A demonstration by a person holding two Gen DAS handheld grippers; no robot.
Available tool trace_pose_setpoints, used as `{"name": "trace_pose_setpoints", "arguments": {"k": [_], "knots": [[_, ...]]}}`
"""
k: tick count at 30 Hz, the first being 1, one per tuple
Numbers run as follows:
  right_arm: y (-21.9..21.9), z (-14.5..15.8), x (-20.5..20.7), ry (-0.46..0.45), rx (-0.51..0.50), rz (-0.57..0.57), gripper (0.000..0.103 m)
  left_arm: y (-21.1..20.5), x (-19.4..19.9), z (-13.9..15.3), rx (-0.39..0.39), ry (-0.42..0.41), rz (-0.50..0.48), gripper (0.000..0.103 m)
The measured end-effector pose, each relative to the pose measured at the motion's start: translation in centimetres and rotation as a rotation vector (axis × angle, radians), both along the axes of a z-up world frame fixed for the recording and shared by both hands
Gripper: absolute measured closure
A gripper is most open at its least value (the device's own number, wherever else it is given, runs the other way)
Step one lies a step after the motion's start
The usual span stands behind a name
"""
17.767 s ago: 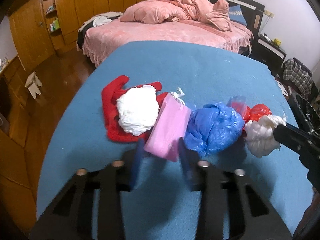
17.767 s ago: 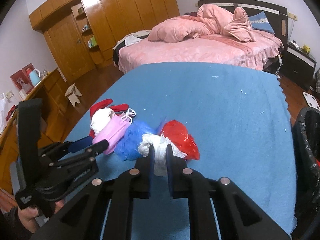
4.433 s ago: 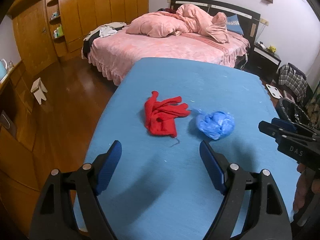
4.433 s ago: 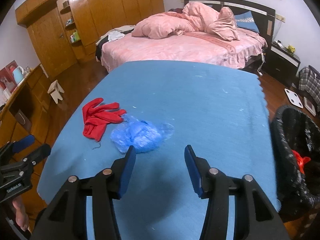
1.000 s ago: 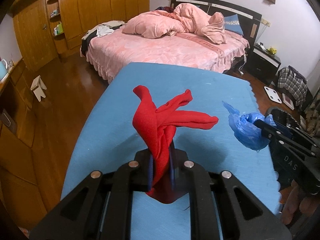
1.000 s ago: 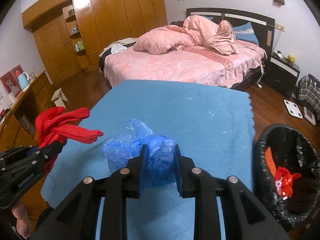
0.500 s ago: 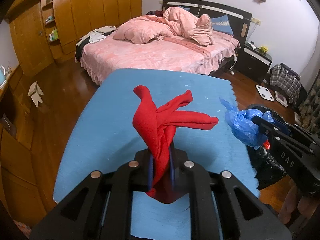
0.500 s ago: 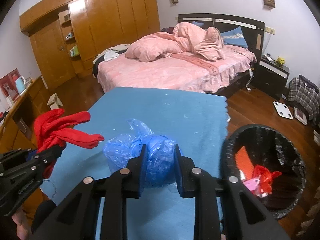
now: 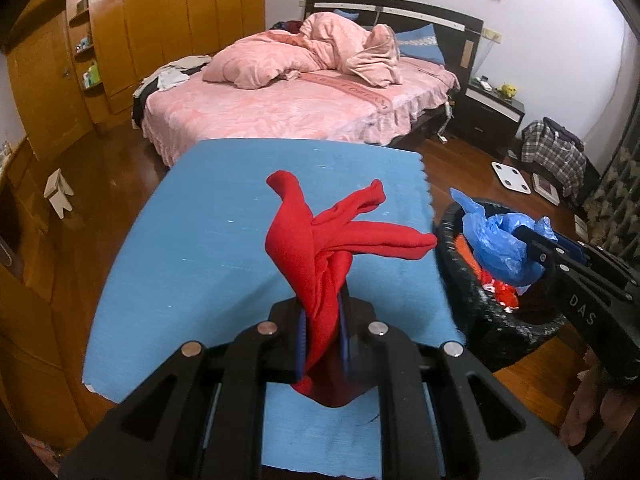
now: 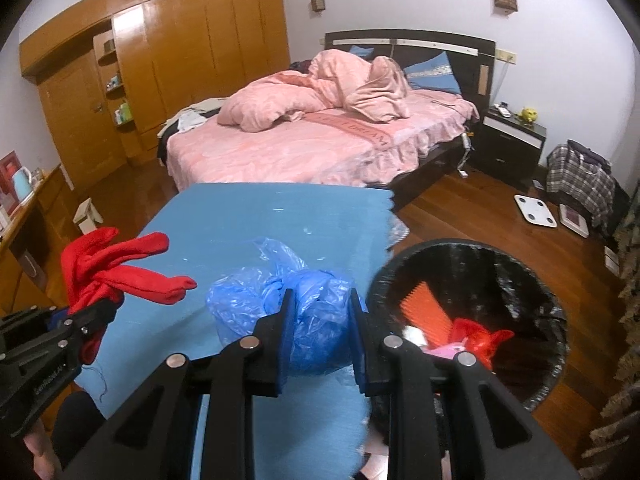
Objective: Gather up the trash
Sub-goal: 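Carry the blue bag and red glove with both tools over the black bin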
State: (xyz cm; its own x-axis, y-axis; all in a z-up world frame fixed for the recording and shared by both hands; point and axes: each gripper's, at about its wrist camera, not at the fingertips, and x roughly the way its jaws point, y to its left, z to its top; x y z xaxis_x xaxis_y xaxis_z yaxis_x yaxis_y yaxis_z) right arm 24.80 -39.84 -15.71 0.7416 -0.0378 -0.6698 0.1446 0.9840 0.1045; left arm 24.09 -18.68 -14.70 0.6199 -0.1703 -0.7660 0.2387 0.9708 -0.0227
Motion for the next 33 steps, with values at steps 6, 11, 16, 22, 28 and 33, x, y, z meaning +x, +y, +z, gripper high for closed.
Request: {"name": "trace_pose_setpoints", "arguments": {"k": [6, 11, 16, 22, 28, 33], "knots": [[-3.0, 0.4, -1.7, -0.004, -0.008, -0.041, 0.078, -3.5, -0.9, -0.1, -0.001, 0.000, -0.047, 0.091], [-6.1, 0.3, -2.6, 0.007, -0.004, -0.078, 0.078, -6.1, -1.3, -0.3, 0.002, 0.001, -0.075, 0.091], [-9.7, -0.1, -3.0, 0.026, -0.011, -0.120, 0.078, -9.1, -0.9, -0.6, -0.002, 0.016, -0.103, 0.091], [-13.9, -0.7, -3.3, 0.045, -0.024, -0.170, 0.078, -13.4, -0.2, -1.4, -0.001, 0.024, -0.146, 0.091], [-18.1, -2.2, -3.1, 0.079, -0.002, -0.221, 0.078, -17.6, 0.8, -3.3, 0.008, 0.055, -0.197, 0.091], [-20.7, -4.0, -2.4, 0.118, 0.010, -0.240, 0.078, -20.5, 2.2, -5.1, 0.015, 0.083, -0.222, 0.091]]}}
